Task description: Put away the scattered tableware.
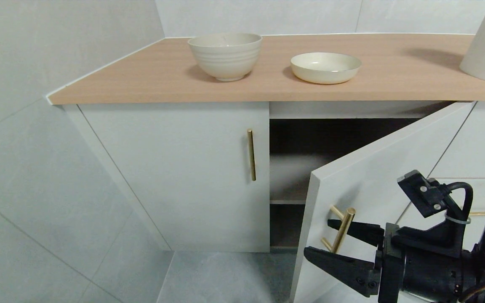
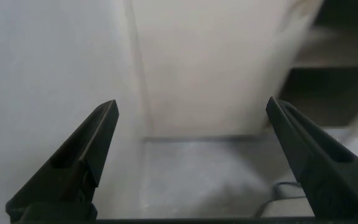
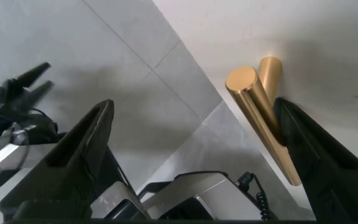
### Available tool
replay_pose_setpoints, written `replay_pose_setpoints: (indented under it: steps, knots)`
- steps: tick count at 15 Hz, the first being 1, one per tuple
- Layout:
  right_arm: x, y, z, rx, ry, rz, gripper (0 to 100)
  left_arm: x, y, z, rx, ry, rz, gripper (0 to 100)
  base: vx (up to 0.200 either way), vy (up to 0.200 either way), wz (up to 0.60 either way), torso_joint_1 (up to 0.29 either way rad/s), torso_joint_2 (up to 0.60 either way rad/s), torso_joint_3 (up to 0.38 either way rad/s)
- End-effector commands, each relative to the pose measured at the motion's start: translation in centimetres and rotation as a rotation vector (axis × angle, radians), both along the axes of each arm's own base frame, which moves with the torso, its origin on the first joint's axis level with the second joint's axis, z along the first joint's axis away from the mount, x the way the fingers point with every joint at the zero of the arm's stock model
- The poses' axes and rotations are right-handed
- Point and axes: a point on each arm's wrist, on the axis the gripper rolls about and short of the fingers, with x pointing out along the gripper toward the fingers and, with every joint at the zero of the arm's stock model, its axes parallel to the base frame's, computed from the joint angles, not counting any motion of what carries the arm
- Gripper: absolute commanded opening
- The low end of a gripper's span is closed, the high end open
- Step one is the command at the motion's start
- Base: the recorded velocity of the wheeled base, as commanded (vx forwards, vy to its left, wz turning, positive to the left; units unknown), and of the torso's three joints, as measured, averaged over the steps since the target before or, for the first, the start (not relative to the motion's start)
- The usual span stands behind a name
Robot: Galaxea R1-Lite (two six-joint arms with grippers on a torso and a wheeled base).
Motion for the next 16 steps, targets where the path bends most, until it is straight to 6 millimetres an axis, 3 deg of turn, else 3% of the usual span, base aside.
replay_pose_setpoints:
  steps: [1,2,3,4,6,7,9,11,12,14,16]
  knots:
    - [-0.3,0.1,-0.1,-0.005,0.005,0.018,100,-1.4,-0.4,6.3,-0.111,-0.038,-0.199,100,0.000,0.000,0.00,0.000,0.00,0.000]
    - [-0.3,0.0,-0.3,-0.014,0.006,0.019,100,-1.0,-0.6,8.8,-0.156,0.016,-0.314,100,0.000,0.000,0.00,0.000,0.00,0.000]
    - [-0.3,0.0,-0.3,-0.015,0.004,0.019,100,-0.8,-0.7,9.3,-0.160,0.027,-0.336,100,0.000,0.000,0.00,0.000,0.00,0.000]
    - [-0.3,0.0,-0.3,-0.019,-0.004,0.023,100,1.1,-1.0,12.1,-0.174,0.109,-0.504,100,0.000,0.000,0.00,0.000,0.00,0.000]
    - [-0.3,0.0,-0.6,-0.026,0.004,0.026,100,4.0,-1.3,15.6,-0.185,0.172,-0.637,100,0.000,0.000,0.00,0.000,0.00,0.000]
    - [-0.3,0.0,-0.6,-0.027,0.006,0.024,100,5.7,-1.4,16.7,-0.195,0.208,-0.682,100,0.000,0.000,0.00,0.000,0.00,0.000]
    - [-0.2,0.1,-0.6,-0.028,0.007,0.029,100,11.1,-2.2,17.8,-0.215,0.338,-0.821,100,0.000,0.000,0.00,0.000,0.00,0.000]
    - [0.1,0.5,-1.1,-0.043,0.018,0.039,100,16.0,-4.1,17.3,-0.202,0.405,-0.916,100,0.000,0.000,0.00,0.000,0.00,0.000]
    - [0.0,0.4,-1.3,-0.050,0.026,0.038,100,18.7,-5.5,16.0,-0.199,0.438,-0.958,100,0.000,0.000,0.00,0.000,0.00,0.000]
    - [-0.1,0.2,-1.8,-0.065,0.039,0.035,100,22.4,-7.6,13.2,-0.205,0.512,-0.988,100,0.000,0.000,0.00,0.000,0.00,0.000]
    - [-0.1,0.2,-1.7,-0.062,0.038,0.034,100,23.9,-9.3,10.8,-0.193,0.546,-0.994,100,0.000,0.000,0.00,0.000,0.00,0.000]
